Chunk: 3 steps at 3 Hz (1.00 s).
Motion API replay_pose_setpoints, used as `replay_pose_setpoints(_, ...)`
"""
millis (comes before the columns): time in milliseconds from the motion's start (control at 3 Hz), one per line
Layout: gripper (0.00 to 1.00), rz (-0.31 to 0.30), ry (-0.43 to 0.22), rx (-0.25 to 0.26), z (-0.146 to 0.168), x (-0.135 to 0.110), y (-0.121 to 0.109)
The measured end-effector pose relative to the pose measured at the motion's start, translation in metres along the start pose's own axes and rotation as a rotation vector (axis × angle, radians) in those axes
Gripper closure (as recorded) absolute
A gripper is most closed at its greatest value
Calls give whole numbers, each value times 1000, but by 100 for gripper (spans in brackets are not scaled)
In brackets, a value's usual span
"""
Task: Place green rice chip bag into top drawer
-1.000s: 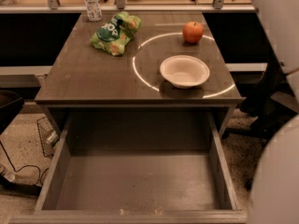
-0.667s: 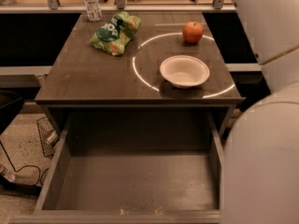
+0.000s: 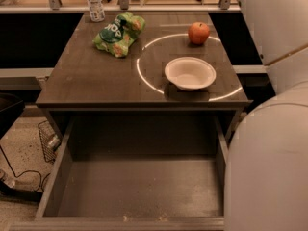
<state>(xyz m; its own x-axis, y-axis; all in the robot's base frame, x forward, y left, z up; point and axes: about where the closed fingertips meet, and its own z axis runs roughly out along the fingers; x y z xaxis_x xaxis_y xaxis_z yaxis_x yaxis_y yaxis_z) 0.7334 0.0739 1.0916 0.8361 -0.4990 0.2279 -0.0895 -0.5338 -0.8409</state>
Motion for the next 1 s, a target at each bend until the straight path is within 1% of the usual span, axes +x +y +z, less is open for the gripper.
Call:
replay_pose_setpoints(333,0,-15,10,-22,7,-3,2)
replay_pose_setpoints(667,0,-121,44,-154,8,-21,7)
replay_pose_setpoints(1000,0,-269,119,-298,-5,-32,10)
